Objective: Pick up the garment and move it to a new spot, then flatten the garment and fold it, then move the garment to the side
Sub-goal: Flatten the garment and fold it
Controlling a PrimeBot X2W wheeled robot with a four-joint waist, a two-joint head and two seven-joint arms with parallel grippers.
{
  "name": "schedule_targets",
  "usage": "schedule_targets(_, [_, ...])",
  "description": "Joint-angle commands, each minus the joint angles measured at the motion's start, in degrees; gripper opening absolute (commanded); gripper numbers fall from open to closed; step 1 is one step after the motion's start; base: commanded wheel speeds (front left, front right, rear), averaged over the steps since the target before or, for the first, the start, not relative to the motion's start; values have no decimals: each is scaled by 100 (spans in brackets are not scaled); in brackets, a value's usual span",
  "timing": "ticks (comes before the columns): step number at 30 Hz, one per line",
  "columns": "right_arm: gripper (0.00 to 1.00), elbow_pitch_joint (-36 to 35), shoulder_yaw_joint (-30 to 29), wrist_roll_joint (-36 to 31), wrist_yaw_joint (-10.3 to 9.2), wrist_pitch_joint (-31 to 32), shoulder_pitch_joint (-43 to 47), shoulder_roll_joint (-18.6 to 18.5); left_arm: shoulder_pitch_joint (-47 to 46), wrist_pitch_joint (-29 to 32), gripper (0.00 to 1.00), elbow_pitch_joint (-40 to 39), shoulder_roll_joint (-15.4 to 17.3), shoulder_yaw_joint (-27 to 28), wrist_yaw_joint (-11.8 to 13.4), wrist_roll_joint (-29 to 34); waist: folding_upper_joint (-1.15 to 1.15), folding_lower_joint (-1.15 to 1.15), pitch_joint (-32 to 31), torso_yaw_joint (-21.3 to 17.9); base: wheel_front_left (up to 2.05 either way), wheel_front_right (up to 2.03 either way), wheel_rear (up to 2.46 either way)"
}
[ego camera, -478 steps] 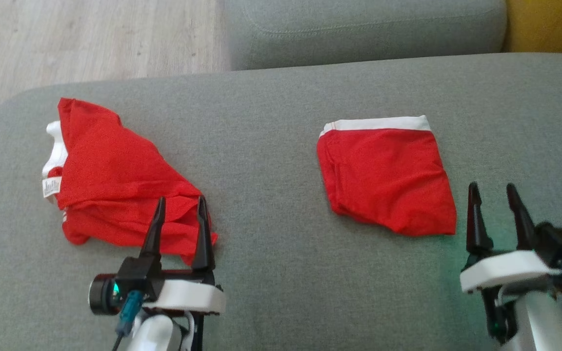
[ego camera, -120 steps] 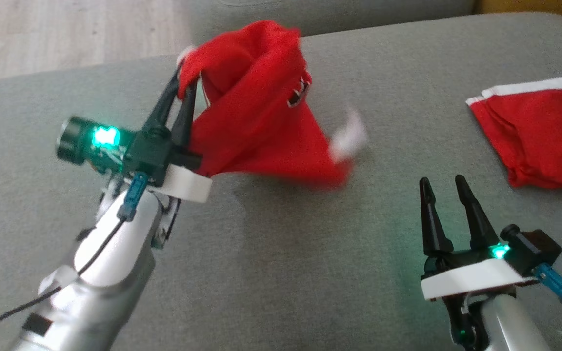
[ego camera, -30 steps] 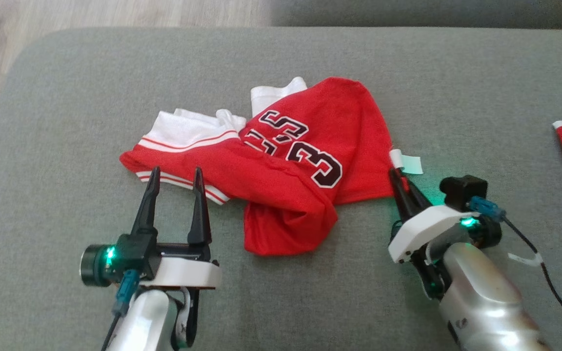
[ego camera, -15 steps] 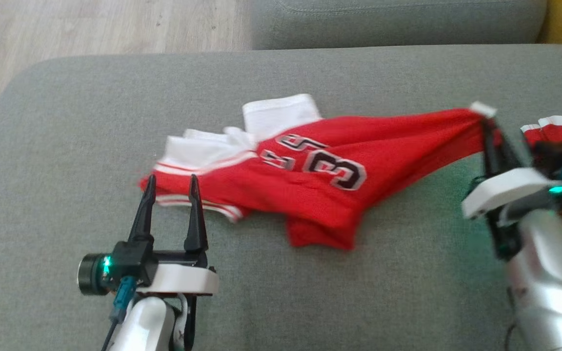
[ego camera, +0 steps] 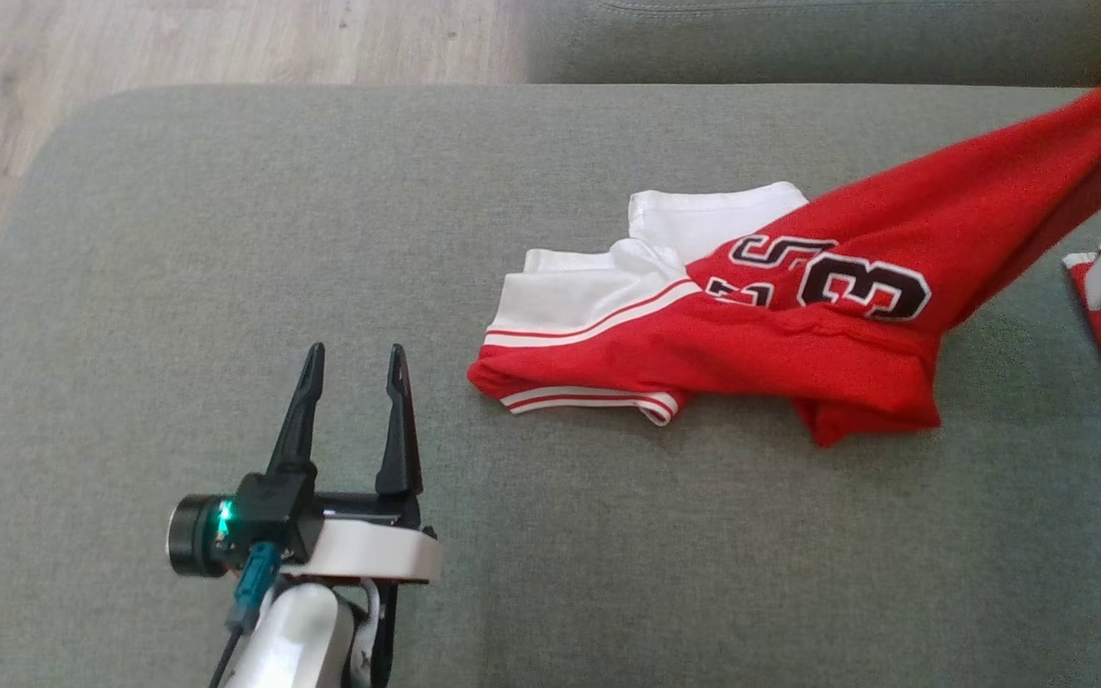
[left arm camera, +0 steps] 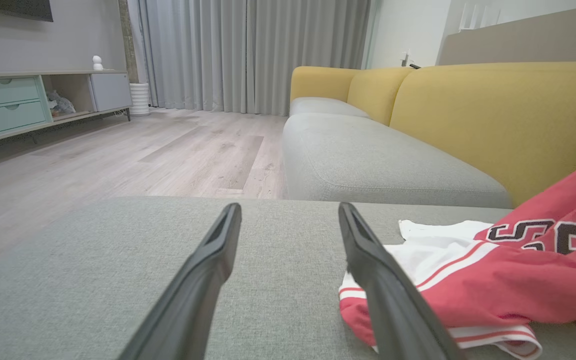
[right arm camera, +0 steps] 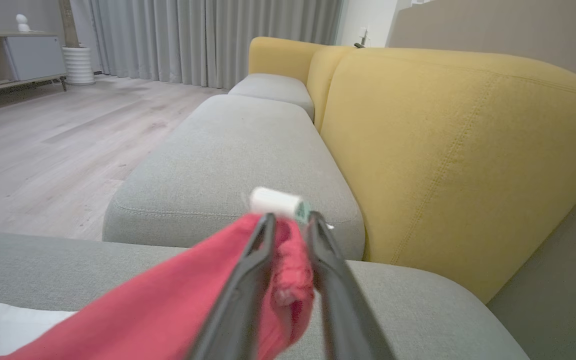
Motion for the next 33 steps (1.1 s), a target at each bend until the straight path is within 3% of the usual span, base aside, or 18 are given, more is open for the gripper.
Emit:
schedule_targets(1, [100,-162,146,-85,-4,-53,-104,-27,-194,-29,100,-179,-2,135,4,-41,0,0,-3,35,0,0,0])
schedule_targets(7, [100,-400,153,-138,-4,-594,246,578,-197,-29,100,-162,-2,143,33,-43,0,0,-130,-41,0,0,0])
schedule_targets(13, [100,-953,369,147,-4,-1034,1076,1273,-81,-29,100,-182,-2,289,29,-1,0,0,-373,-355,0,0,0])
schedule_targets(16, [100,-1163,475,314,-4,-1156,1462,1362,-25,-29,100,-191,-2,324,14,-30,0,0,-455,-470,0,0,0])
schedule_targets(20, [100,-1523,1112,1175,-4,-1415,2583,1393,108,-29,100,-173,-2,352,-10,-90,0,0,-589,-721,0,0,0])
schedule_targets(23, [100,-1609,1266,1424,-4,-1508,3016,1394,137,-29,100,-163,-2,360,-27,-108,0,0,-586,-851,0,0,0])
schedule_targets(28, [100,-1725,1284,1504,-4,-1565,3112,1395,-31,-29,100,-67,44,384,-160,-99,0,0,-470,-1034,0,0,0])
schedule_targets(33, [100,-1820,1202,1528,-4,-1585,2948,1395,-802,431,100,262,438,277,-536,7,0,0,-277,-1179,0,0,0])
